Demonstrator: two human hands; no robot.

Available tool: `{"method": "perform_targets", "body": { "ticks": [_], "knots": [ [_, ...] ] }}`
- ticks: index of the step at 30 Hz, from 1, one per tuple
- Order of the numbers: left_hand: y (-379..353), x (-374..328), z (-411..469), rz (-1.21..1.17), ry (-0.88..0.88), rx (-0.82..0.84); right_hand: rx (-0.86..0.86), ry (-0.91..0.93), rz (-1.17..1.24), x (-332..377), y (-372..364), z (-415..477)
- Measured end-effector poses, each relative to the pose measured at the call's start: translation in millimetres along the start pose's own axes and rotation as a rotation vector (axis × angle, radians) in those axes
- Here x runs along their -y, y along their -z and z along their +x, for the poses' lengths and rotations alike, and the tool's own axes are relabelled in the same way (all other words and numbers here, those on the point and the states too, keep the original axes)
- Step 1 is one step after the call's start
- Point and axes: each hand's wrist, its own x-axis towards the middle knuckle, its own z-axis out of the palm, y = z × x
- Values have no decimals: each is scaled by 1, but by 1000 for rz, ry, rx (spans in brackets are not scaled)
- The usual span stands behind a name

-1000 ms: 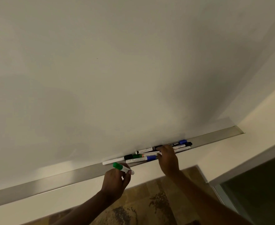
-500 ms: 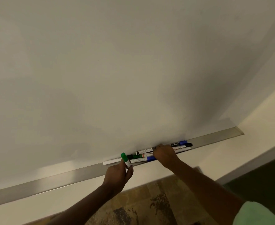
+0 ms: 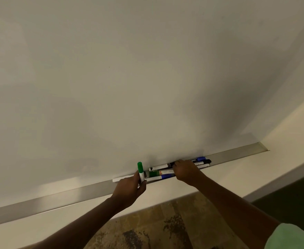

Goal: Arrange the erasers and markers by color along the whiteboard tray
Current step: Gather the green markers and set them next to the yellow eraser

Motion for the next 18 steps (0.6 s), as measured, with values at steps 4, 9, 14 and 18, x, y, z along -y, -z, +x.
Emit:
{"method": "perform_targets", "body": {
  "ticks": [4, 9, 14, 18],
  "knots": [
    [1, -4, 5, -40, 7, -24, -273, -80, 166, 4, -5, -9],
    [2, -9, 10, -86, 21, -34, -419, -254, 513, 27, 5, -14],
    [5, -25, 14, -278, 100, -86, -417, -424, 969, 66, 15, -10],
    [7, -32, 13, -438, 114, -96, -392, -455, 1170, 88, 24, -7]
  ]
}}
